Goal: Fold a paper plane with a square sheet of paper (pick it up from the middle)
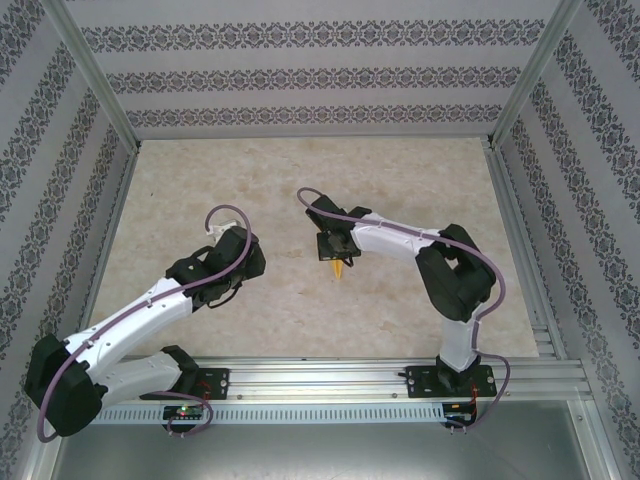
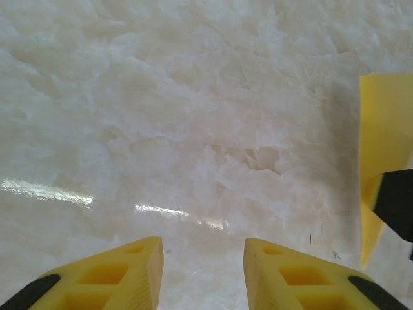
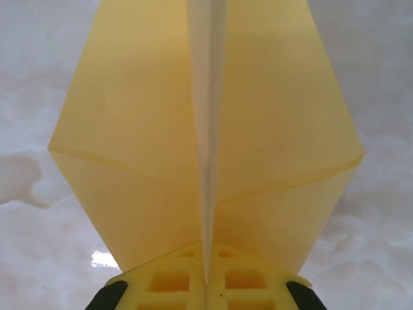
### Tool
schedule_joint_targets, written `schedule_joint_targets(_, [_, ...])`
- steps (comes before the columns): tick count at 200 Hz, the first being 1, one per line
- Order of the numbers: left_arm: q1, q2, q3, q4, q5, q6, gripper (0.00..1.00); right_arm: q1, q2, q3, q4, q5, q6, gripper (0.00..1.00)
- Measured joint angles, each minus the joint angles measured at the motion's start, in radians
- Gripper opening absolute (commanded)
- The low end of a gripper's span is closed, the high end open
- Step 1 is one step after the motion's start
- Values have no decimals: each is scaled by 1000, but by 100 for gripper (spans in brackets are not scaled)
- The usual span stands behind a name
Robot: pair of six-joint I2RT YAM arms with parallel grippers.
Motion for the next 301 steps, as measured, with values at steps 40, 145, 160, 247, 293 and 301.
schedule_joint_targets(40, [2,-13,-39,-1,-2,-8,39,0,58,29,-14,-1,1,14])
schedule_joint_targets(145, [6,-13,-45,-1,5,-11,41,-7,109,59,-19,-8,8,24])
schedule_joint_targets(160, [8,-13,-45,-1,5,-11,43,-7,108,63,-23,-8,10,31])
schedule_joint_targets(247, [8,-13,-21,-22,-29,18,56,-33,-253,140,-141,78,-63,61])
schedule_joint_targets(293, [8,-40,-13,-63,-97,57,81,-86,-665,-90,-26,374,-119,88])
schedule_joint_targets(301, [8,-50,-13,-71,-118,61,88,-119,-729,-171,23,430,-134,90])
